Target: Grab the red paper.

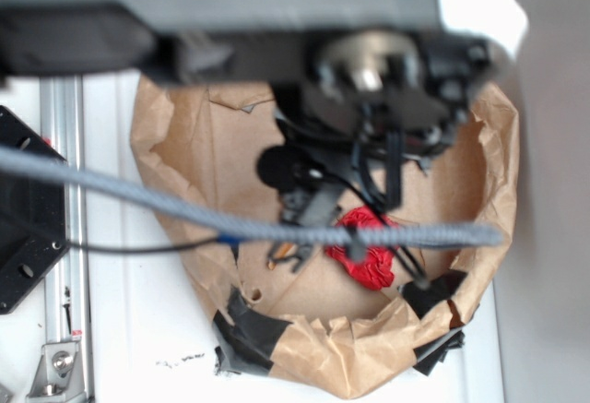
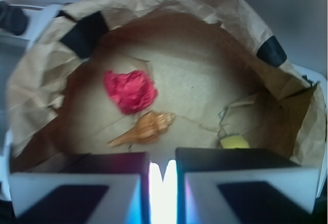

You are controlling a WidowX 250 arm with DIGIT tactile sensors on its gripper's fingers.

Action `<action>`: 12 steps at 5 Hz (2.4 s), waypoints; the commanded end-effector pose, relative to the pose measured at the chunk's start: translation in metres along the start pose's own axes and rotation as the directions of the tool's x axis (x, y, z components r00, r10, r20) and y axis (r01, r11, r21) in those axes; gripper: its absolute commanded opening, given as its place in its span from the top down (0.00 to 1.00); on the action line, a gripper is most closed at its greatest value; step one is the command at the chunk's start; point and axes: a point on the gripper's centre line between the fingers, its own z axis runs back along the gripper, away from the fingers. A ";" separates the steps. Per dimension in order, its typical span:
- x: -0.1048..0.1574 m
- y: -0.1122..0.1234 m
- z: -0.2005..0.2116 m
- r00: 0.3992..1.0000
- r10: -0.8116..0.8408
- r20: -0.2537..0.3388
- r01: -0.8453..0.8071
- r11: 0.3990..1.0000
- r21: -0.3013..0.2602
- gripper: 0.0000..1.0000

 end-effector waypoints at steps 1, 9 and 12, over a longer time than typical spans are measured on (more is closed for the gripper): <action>0.024 -0.014 -0.029 0.975 -0.128 0.180 0.126 0.992 0.020 0.00; 0.034 -0.041 -0.096 0.957 -0.285 0.050 0.286 0.958 -0.012 1.00; 0.003 0.013 0.016 0.967 0.175 0.183 -0.178 0.984 0.000 1.00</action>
